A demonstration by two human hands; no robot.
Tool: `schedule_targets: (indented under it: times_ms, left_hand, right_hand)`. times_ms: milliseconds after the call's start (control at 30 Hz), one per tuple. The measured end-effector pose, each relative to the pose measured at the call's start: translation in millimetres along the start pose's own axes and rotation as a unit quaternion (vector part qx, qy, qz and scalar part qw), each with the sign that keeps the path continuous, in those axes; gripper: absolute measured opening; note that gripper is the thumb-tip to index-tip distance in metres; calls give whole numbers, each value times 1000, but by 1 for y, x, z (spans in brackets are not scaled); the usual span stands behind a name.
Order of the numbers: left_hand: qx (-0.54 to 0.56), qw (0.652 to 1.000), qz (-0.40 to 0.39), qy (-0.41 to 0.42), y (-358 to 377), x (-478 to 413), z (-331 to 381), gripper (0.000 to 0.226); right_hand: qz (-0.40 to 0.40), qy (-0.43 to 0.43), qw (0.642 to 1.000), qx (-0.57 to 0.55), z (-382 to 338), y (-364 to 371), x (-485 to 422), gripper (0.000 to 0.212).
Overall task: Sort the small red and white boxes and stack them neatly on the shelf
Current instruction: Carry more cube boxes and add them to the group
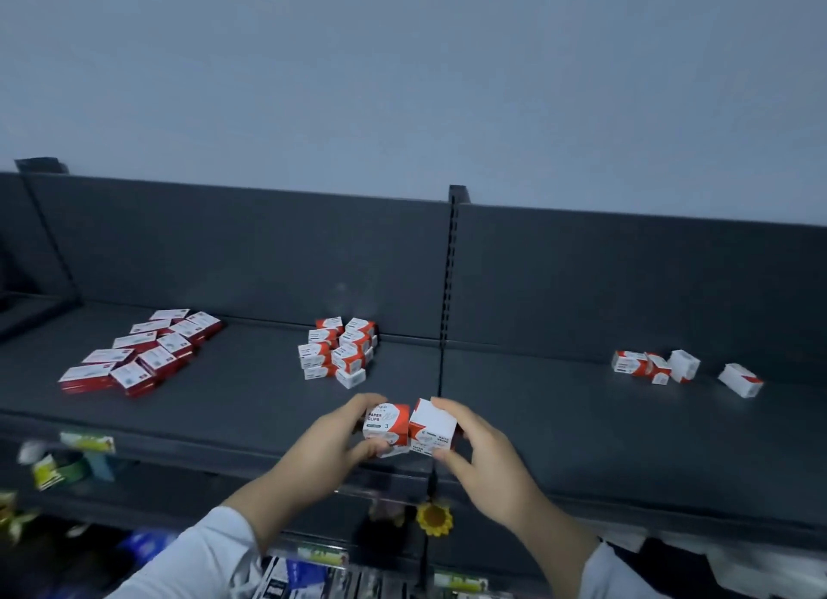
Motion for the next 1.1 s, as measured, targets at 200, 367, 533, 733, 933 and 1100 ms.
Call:
schedule_targets:
  times_ms: [200,367,533,733,933,1100]
  left_hand:
    - [-3,1000,-16,22,-44,-16,-60,44]
    - [-17,999,-40,31,-63,-28,-95,43]
    - [-34,999,-26,12,-75,-34,-130,46]
    - [-71,996,-22,-39,-62,-39,-166,43]
    - [-124,990,-5,-62,-63,-43,-180,41]
    - [-134,987,47,-74,-64,-60,-183,45]
  right_hand:
    - [10,7,1000,-16,-26,67,-22,60]
    - [11,18,1000,-8,-36,103,-38,59]
    - [-16,33,999,8,-39,137,-55,59]
    - [-44,71,996,29,-11,160,-68,61]
    - [-74,74,994,20,-3,172,-76,64]
    - [-56,30,997,46,-3,174,-85,60]
Point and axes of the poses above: each hand's wrist, its own x-axis away from the middle knuckle, its own y-axis out of the palm, z = x × y, the point moved 9 cm from there along -x, towards the middle knuckle, and after that the axes turned 12 degrees about z, right-handed, at the moved point
